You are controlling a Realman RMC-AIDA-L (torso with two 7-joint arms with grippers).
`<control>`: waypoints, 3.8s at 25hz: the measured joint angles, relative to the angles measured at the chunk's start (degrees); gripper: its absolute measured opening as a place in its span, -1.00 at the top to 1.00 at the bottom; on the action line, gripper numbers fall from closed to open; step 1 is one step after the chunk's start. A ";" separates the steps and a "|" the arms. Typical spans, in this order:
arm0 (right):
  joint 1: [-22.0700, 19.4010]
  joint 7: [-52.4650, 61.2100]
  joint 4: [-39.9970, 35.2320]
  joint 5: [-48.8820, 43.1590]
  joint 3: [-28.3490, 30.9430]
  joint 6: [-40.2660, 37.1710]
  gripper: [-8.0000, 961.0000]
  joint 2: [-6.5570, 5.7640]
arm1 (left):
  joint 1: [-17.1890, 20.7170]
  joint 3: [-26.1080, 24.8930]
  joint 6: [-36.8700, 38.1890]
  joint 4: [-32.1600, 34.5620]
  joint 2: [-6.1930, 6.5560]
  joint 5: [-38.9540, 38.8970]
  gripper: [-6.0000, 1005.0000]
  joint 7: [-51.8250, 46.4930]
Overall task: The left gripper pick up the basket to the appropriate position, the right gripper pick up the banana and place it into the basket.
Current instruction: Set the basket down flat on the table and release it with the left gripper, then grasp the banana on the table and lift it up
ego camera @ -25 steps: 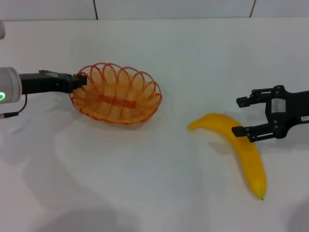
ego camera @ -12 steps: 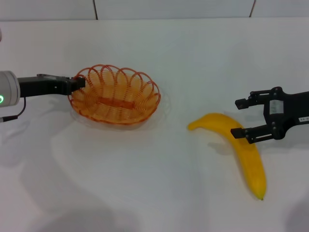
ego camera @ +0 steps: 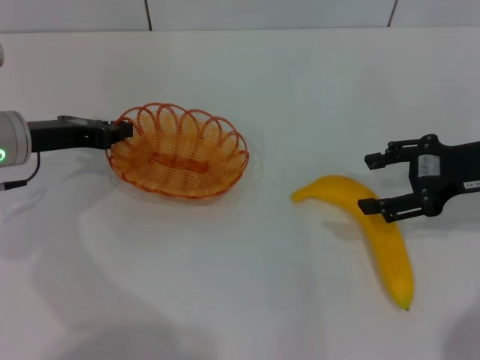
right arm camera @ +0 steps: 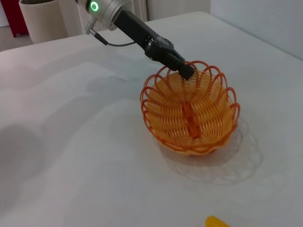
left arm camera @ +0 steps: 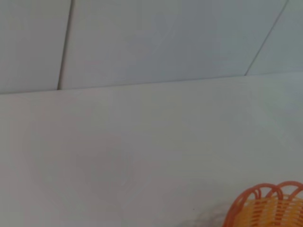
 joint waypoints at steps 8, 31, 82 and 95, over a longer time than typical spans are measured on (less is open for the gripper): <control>0.34 0.00 0.58 0.00 0.00 -0.07 -0.71 0.00 | -0.08 0.08 0.00 0.00 0.09 0.00 0.65 0.41; 0.30 0.06 0.72 -0.09 0.00 0.00 -0.71 0.00 | 3.27 0.11 2.74 0.17 -0.53 -14.53 -0.71 20.76; 0.63 1.67 1.59 -2.20 0.12 0.45 -0.71 -0.09 | 19.83 2.02 25.78 19.58 -0.40 -25.13 -0.62 8.52; 1.49 1.67 3.52 -2.30 0.00 1.60 -0.71 -0.26 | 21.74 16.13 22.24 33.79 -0.66 -15.75 -0.62 -7.03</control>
